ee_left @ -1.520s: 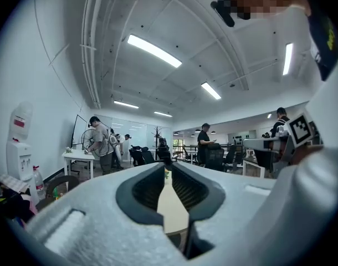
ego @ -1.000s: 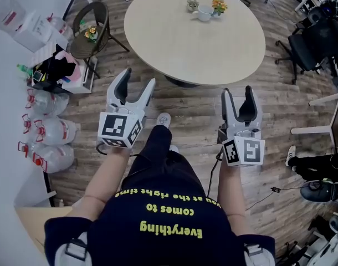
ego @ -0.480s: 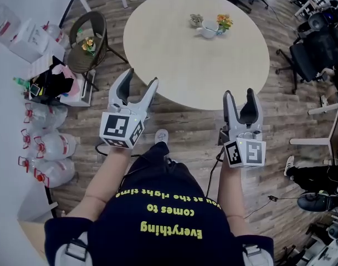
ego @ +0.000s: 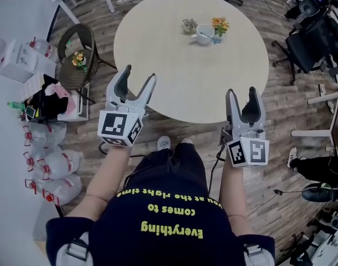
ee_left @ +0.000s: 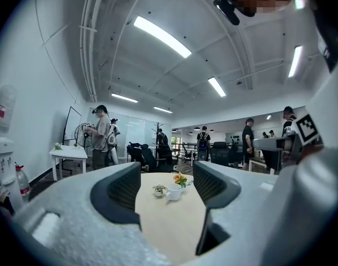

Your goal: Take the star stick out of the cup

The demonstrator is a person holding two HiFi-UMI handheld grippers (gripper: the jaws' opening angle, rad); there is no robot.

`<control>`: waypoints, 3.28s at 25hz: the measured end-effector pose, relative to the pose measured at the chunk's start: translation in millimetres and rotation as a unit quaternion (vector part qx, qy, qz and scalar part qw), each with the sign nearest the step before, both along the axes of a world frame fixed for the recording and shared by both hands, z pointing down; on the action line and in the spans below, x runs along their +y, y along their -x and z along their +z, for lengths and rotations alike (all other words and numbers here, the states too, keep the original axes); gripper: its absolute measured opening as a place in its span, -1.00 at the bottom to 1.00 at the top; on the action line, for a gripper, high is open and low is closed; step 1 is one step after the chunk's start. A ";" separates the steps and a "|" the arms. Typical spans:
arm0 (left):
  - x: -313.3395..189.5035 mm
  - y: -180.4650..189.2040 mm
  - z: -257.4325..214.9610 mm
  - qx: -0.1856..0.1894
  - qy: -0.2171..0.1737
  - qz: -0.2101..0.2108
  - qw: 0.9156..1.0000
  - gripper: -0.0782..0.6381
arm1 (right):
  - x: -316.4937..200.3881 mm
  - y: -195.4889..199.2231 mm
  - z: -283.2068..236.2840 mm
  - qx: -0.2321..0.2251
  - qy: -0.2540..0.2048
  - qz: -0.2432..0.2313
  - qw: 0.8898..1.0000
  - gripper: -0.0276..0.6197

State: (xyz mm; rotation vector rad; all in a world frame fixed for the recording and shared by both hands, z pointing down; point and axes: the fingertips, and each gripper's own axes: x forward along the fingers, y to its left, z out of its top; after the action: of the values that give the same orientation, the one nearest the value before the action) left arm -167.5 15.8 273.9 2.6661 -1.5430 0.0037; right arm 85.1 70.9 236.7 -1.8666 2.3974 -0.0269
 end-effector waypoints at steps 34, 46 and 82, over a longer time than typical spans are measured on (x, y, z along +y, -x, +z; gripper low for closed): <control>-193.7 -96.1 16.4 -0.013 0.028 -0.056 0.998 0.04 | -236.6 -88.1 26.8 -0.001 0.033 -0.078 0.996 0.00; -223.7 -100.9 20.6 -0.004 0.031 -0.005 0.999 0.04 | -243.2 -84.2 22.4 -0.002 0.035 -0.030 0.999 0.00; -252.1 -99.1 91.6 -0.008 0.087 0.010 0.996 0.07 | -288.6 -53.0 132.3 -0.026 0.150 -0.066 0.986 0.00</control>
State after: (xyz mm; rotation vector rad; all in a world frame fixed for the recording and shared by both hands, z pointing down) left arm -68.4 -236.3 365.5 2.5511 -1.4481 0.1536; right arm 138.1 -217.7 369.0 -1.7841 2.5955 -0.4652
